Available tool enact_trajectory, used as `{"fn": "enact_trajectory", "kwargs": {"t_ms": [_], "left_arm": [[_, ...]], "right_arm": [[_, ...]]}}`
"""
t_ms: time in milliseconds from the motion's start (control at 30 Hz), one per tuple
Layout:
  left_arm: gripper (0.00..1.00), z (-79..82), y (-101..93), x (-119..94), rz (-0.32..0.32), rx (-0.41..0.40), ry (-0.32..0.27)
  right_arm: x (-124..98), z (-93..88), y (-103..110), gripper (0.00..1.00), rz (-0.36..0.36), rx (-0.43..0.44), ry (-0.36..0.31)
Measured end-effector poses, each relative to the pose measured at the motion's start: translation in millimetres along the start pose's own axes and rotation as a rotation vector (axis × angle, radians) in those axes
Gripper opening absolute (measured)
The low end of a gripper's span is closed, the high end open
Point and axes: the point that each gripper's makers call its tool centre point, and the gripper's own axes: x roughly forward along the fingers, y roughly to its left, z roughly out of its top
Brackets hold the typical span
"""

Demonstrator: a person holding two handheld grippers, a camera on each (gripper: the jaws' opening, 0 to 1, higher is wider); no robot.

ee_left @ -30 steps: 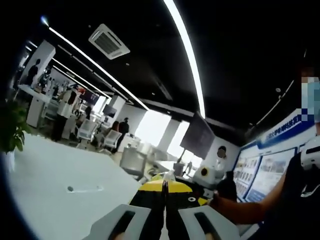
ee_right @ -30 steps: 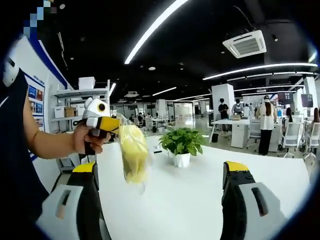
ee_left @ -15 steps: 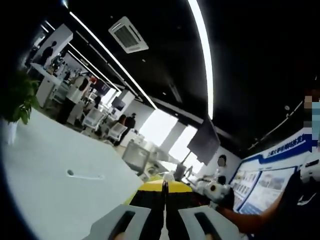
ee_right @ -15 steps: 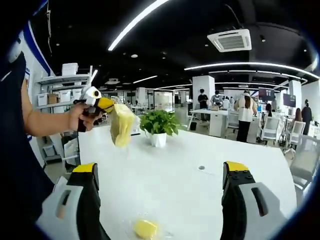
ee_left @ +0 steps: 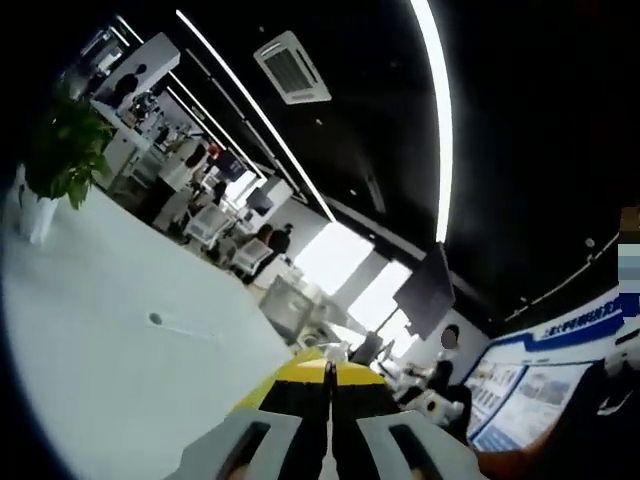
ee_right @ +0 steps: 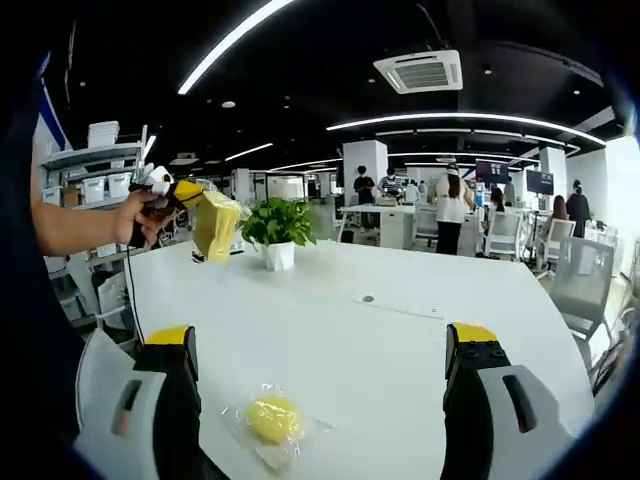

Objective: Compare the silicone blocks by pressing each to a similar depth, holding the contact briefly, and releasing to observe deformation and rebound differences across the visible hardness samples.

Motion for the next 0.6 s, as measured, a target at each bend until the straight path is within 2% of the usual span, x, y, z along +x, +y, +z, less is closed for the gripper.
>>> {"fn": "enact_trajectory", "kwargs": {"t_ms": [167,267,600], "left_arm": [[0.0,-16.1,12.2,-3.1,0.015,-0.052,0.0],[0.0,-26.5,17.9,-4.8,0.026,-0.073,0.01],[0.0,-53.1,30.5,-8.5,0.047,-0.137,0.034]], "right_arm": [[-7.9,-29.7,2.3,0.97,-0.015,0.007,0.045],[-15.1,-42.9,3.4,0.97,-0.029,0.022,0.047],[-32.3,-68.2,3.7,0.97,-0.066,0.036,0.073]]}}
